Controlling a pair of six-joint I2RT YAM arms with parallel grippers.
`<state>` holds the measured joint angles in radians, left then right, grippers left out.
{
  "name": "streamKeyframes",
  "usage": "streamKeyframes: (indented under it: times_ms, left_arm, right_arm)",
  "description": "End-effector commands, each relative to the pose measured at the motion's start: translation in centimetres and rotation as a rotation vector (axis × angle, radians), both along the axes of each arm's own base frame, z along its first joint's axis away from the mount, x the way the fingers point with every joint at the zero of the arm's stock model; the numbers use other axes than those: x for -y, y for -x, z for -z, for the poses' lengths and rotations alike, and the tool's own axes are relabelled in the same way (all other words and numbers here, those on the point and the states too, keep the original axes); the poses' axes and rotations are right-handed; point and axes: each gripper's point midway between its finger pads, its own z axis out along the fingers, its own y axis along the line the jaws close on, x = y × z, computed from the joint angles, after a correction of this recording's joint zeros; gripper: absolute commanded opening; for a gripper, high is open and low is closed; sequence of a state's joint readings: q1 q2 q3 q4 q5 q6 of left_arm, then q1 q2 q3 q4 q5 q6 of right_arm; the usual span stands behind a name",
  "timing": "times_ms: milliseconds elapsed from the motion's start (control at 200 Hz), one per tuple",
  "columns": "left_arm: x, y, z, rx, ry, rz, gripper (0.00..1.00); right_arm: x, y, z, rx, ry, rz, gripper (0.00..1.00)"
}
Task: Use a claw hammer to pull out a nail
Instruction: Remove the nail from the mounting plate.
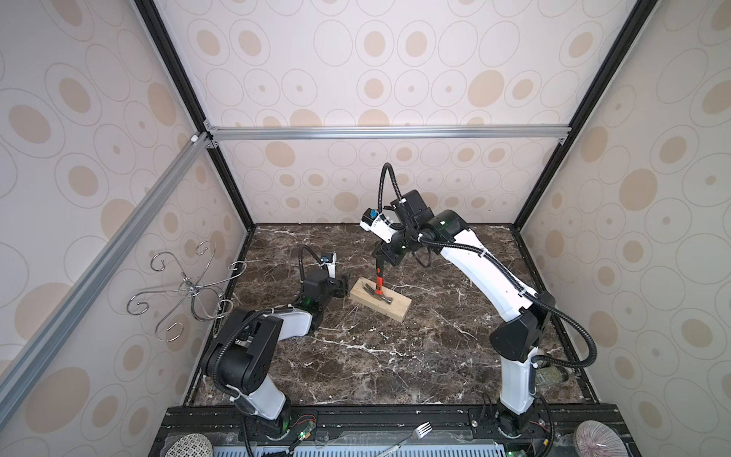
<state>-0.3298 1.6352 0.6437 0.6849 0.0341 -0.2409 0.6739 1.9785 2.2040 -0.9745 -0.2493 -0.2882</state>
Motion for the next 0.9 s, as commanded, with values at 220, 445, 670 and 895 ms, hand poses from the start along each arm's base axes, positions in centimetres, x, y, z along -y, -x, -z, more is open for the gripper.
streamKeyframes:
  times_ms: [220,445,670,895]
  left_arm:
    - [0.2,-0.6,3.1,-0.137,0.001,-0.001,0.63]
    - [0.7,-0.4,4.2,-0.181,0.004,0.022,0.61]
    - [1.0,-0.4,4.9,-0.211,-0.008,0.045,0.62]
    - [1.8,-0.7,5.9,-0.246,0.008,0.074,0.61]
  right_arm:
    - [-1.3,-2.6,-1.3,0.084,-0.041,0.025,0.01]
    - [-1.5,-3.0,-1.0,0.082,-0.041,0.039,0.01]
    - [-1.8,-3.2,-1.5,0.093,-0.065,0.037,0.01]
    - [-2.5,-3.2,-3.3,0.153,-0.099,-0.007,0.02]
